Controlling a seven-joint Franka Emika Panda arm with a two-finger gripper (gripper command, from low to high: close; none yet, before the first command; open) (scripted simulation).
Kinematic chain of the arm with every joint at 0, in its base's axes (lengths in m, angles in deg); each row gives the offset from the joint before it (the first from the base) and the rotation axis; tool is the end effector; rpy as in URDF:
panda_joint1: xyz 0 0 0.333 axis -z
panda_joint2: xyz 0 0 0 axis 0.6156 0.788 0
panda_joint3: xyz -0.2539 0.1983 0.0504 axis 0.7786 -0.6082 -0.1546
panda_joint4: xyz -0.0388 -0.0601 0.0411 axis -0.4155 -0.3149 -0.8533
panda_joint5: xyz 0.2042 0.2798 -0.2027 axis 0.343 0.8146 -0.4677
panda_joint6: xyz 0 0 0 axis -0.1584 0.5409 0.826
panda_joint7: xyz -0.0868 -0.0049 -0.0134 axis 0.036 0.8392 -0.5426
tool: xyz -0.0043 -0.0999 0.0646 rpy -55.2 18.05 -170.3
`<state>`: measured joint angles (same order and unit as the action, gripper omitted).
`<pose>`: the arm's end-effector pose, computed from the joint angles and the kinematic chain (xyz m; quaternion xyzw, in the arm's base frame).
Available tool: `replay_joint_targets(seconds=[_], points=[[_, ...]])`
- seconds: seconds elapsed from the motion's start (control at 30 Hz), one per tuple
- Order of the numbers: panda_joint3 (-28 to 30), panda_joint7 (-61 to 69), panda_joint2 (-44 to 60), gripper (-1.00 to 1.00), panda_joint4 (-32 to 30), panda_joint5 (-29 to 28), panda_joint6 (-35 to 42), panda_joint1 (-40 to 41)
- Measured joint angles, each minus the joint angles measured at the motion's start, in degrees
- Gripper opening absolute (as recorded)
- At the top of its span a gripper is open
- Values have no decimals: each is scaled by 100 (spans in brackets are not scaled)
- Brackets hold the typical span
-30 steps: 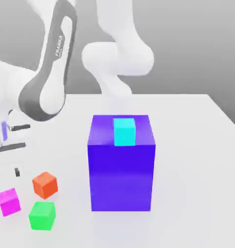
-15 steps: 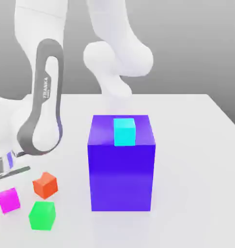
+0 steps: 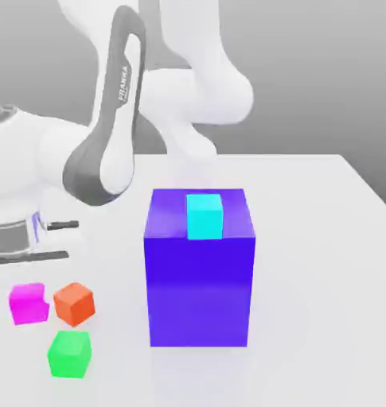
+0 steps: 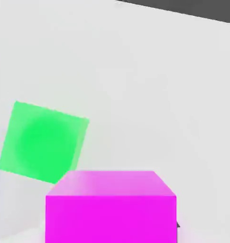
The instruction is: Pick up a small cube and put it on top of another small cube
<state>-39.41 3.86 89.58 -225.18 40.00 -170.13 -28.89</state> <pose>0.4073 -0.2365 0.2168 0.9393 -0.3431 -0.0029 0.0087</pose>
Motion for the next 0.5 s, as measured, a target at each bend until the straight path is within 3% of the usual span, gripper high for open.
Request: replay_joint_targets(seconds=[0.2, 0.37, 0.4, 0.5], points=[[-53, -1683, -319, -100, -97, -77, 189, -385], [-378, -1473, 476, -100, -53, 576, -520, -231], [-459, -1395, 628, 100, -43, 690, -654, -172], [-459, -1395, 628, 100, -43, 690, -654, -172]])
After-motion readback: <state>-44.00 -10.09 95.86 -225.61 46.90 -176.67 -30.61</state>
